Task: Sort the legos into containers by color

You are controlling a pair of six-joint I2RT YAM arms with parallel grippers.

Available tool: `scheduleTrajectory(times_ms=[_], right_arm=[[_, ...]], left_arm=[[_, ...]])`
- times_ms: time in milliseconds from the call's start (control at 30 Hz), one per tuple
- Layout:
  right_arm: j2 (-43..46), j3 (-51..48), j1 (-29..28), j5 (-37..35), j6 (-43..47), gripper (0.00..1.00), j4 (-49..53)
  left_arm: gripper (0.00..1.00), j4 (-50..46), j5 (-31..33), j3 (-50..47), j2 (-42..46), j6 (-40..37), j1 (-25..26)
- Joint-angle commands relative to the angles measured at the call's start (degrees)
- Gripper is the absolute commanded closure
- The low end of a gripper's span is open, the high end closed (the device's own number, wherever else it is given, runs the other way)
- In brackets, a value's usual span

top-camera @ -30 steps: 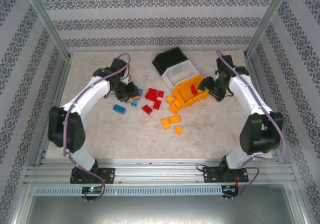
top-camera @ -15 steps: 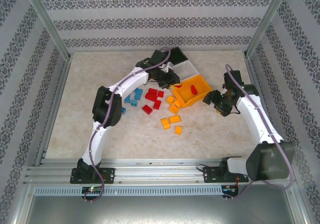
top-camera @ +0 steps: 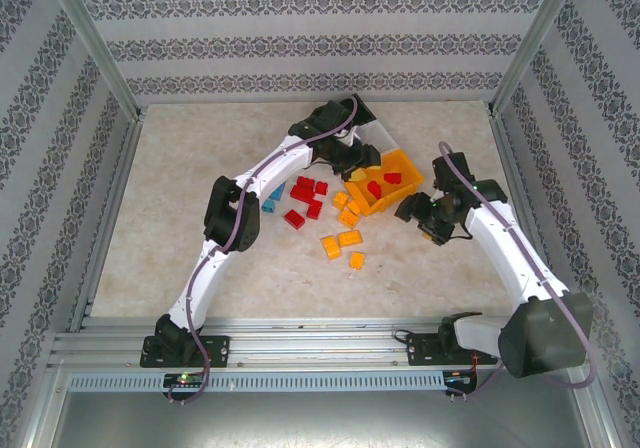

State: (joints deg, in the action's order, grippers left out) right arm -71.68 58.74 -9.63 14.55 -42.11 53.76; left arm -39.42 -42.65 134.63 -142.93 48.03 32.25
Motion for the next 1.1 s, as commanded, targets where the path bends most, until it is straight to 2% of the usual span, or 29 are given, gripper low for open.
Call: scheduleTrajectory(times_ms=[0,167,300,500,667,1067], right_arm=[[-3.64,1.84,-2.93,-1.82,-0.37,0.30,-0.28],[-10.44,3.44,-9.96,-1.61,0.96,0.30,-0.72],[-16.03,4.41,-16.27,-1.26,0.65,0.30,-2.38],[-24.03,6.64,-22.44,-0.83,0.66,0.31,-4.53],[-27.83,7.92,-23.67,-1.15,1.16,0.33,-4.86],[-32.80,7.63,-24.60,-1.42,0.29,0.38,-5.50]], left_arm=[[0.41,-4.51,-0.22,1.60,2.91,-2.72,-0.08],[0.40,-14.67,6.43,-0.17,9.29,-12.97,-0.84],[0.39,-16.85,14.66,-13.11,20.06,-18.70,-2.49],[0.39,-8.11,20.47,-41.43,37.20,-16.57,-7.72],[0.39,-4.04,20.23,-55.76,44.92,-12.66,-11.77],[0.38,-5.67,20.85,-57.11,46.69,-14.27,-12.11]])
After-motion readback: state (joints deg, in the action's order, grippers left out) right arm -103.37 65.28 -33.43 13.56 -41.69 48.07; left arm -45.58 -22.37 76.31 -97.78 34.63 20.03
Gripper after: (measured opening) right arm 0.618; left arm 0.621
